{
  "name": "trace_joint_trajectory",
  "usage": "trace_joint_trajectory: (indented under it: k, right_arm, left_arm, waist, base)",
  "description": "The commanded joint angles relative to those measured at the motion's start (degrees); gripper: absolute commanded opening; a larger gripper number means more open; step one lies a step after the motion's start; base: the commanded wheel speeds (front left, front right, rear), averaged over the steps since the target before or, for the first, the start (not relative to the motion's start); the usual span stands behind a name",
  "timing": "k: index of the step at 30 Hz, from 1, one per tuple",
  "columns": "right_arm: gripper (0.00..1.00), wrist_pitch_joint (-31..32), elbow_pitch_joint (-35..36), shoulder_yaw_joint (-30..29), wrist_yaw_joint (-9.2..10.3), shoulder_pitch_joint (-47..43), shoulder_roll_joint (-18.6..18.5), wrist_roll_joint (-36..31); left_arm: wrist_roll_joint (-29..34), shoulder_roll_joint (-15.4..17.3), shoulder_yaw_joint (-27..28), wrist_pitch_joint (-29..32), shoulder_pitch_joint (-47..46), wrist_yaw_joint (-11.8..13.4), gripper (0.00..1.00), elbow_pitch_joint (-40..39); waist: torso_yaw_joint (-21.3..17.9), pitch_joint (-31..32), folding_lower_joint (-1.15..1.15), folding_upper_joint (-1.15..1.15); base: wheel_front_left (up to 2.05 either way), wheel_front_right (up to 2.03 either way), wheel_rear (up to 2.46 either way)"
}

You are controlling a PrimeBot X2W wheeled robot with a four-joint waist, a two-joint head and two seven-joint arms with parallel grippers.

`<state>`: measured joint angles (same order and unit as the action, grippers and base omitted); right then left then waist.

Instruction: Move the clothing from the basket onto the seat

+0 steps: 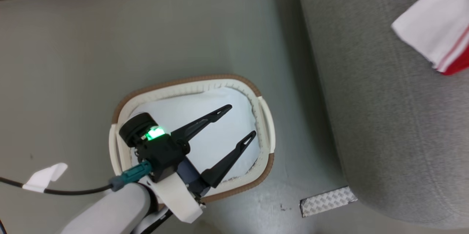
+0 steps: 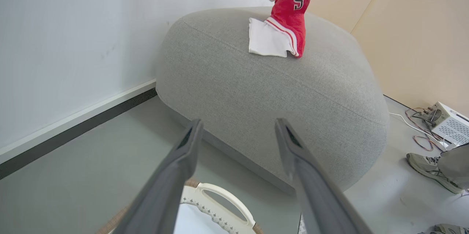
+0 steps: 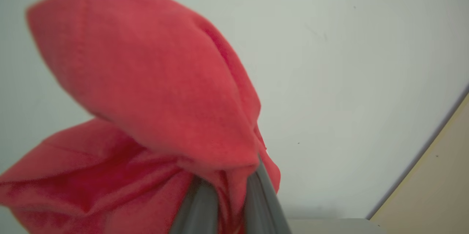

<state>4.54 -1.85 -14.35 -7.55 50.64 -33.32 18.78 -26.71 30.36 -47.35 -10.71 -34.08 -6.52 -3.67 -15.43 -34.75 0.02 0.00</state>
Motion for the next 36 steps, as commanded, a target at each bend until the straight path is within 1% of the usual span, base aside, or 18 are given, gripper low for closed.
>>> trace_joint_trajectory:
  k: [1, 4, 5, 8, 10, 11, 12, 13, 14, 19, 21, 23, 26, 31, 34, 36]
  right_arm:
    - [0.00, 1.10, -1.34, 0.37, 0.13, -3.74, 1.50, 0.23]
    - [0.00, 3.69, -5.07, 2.20, 0.13, -8.18, 3.98, -0.80]
    - [0.00, 4.63, -7.00, 1.81, 0.13, -9.14, 4.84, -1.21]
    - [0.00, 7.07, -12.81, 1.09, 0.13, -11.16, 8.06, -4.85]
    - [0.00, 8.95, -15.88, 1.83, 0.13, -12.09, 9.31, -6.86]
    - [0.04, 9.94, -17.02, 2.80, 0.13, -12.27, 9.81, -7.44]
    - [0.27, 10.95, -18.14, 3.64, 0.13, -12.24, 10.06, -7.67]
    - [0.46, 11.58, -18.73, 4.25, 0.13, -12.09, 9.98, -7.84]
    - [1.00, 12.05, -19.28, 4.84, 0.13, -11.78, 10.05, -7.94]
    - [1.00, 14.28, -19.72, 5.95, 0.13, -11.33, 10.16, -9.08]
    - [1.00, 15.96, -19.22, 6.60, 0.13, -11.69, 9.40, -9.39]
    - [1.00, 18.35, -18.73, 7.47, 0.13, -12.80, 8.75, -9.34]
    - [1.00, 21.60, -17.46, 8.52, 0.13, -14.20, 8.02, -8.05]
    - [1.00, 27.11, -14.29, 11.80, 0.13, -19.04, 4.36, -4.59]
    - [1.00, 30.86, -11.21, 11.19, 0.13, -21.33, 2.96, -1.13]
    - [1.00, 31.59, -8.61, 11.22, 0.13, -21.97, 2.14, 0.95]
  left_arm:
    - [0.08, 0.75, 0.16, -0.44, -0.61, -0.04, 1.00, -0.57]
    - [0.29, 1.42, 0.14, -0.55, -0.48, -0.05, 1.00, -0.92]
    - [0.36, 1.59, 0.11, -0.71, -0.37, -0.05, 1.00, -0.98]
    - [0.39, 1.97, 0.17, -0.97, -0.04, 0.13, 1.00, -0.89]
    - [0.40, 2.23, 0.18, -0.96, -0.08, 0.16, 1.00, -0.87]
    - [0.35, 2.29, 0.19, -1.08, 0.01, 0.19, 1.00, -0.75]
    - [0.18, 2.32, 0.22, -1.16, 0.14, 0.24, 1.00, -0.61]
    - [-0.03, 2.28, 0.22, -1.20, 0.27, 0.30, 1.00, -0.38]
    - [-0.20, 2.28, 0.21, -1.22, 0.36, 0.33, 1.00, -0.14]
    - [-0.21, 1.73, -0.07, -1.60, 0.68, 0.55, 1.00, 0.77]
    - [0.78, 1.13, -0.72, -1.87, 0.89, 0.96, 1.00, 1.77]
    - [0.18, -0.12, -1.11, -2.03, 1.72, 1.31, 1.00, 3.11]
    - [-0.83, -1.75, -1.29, -2.62, 2.68, 1.92, 1.00, 5.34]
    - [-2.22, -4.85, -1.18, -3.31, 4.27, 2.91, 1.00, 9.23]
    - [-3.44, -6.48, -0.50, -3.73, 5.42, 3.54, 1.00, 11.39]
    - [-4.25, -7.65, -0.12, -3.96, 6.09, 3.89, 1.00, 12.64]
  waist:
    - [1.93, -4.10, -0.02, 0.00]
    - [1.96, -5.66, -0.02, 0.00]
    - [1.99, -5.96, -0.02, 0.00]
    - [1.94, -6.41, -0.02, 0.00]
    - [1.98, -6.66, -0.02, 0.00]
    - [1.89, -6.53, -0.02, 0.00]
    - [1.77, -6.30, -0.02, 0.00]
    - [1.65, -6.10, -0.02, 0.00]
    - [1.52, -5.79, -0.02, 0.00]
    - [0.99, -3.07, -0.02, 0.00]
    - [0.92, -0.67, -0.02, 0.00]
    - [0.90, 2.28, -0.02, 0.00]
    - [0.72, 7.09, -0.02, 0.00]
    - [0.84, 14.48, -0.02, 0.00]
    - [0.94, 18.34, -0.02, 0.00]
    - [1.54, 20.74, -0.02, 0.00]
  base:
    - [0.00, 0.00, 0.00]
    - [0.00, 0.00, 0.00]
    - [0.00, 0.00, 0.00]
    - [0.00, 0.00, 0.00]
    - [0.00, 0.00, 0.00]
    - [0.00, 0.00, 0.00]
    - [0.00, 0.00, 0.00]
    - [0.00, 0.00, 0.00]
    - [0.00, 0.00, 0.00]
    - [0.00, 0.00, 0.00]
    - [0.00, 0.00, 0.00]
    - [0.00, 0.00, 0.00]
    - [0.00, 0.00, 0.00]
    - [0.00, 0.00, 0.00]
    - [0.00, 0.00, 0.00]
    - [0.00, 0.00, 0.00]
